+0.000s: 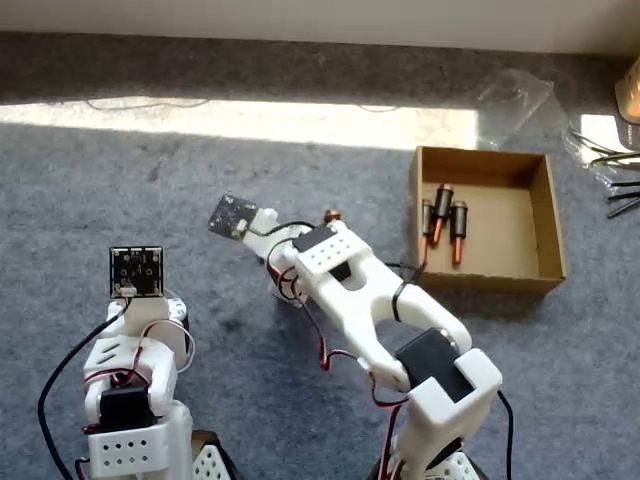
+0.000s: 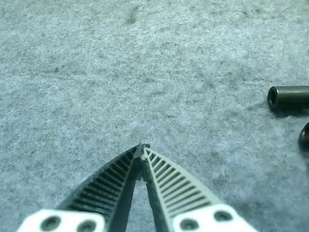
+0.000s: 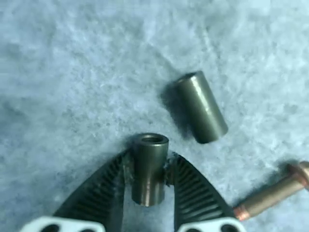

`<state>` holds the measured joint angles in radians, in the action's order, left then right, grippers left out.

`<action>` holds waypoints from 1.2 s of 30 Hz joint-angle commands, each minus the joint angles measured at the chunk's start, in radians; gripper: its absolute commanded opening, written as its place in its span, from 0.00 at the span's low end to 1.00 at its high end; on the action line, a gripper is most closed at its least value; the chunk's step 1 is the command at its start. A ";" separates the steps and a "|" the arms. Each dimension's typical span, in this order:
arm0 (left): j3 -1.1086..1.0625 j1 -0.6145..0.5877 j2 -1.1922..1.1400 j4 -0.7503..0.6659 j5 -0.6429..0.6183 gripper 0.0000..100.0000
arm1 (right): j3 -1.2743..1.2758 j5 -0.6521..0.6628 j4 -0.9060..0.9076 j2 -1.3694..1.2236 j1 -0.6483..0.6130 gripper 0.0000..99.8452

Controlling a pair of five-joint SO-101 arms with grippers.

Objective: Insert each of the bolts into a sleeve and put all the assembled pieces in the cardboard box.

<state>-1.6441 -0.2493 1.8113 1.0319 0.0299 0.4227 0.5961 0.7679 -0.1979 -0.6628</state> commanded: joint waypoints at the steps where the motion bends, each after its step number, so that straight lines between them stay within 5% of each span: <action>1: 0.044 -0.008 0.018 0.002 0.006 0.01 | -0.018 -0.100 0.096 0.008 0.041 0.00; 10: 0.022 -0.007 0.016 -0.029 0.006 0.01 | -0.254 -0.353 0.348 0.002 0.145 0.00; 36: 0.022 -0.007 0.016 -0.032 0.006 0.01 | -0.410 -0.322 0.463 -0.309 0.139 0.01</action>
<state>-1.6441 -0.2493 1.8113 1.0211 0.0299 0.0315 0.2693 1.2252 -0.4849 -0.5247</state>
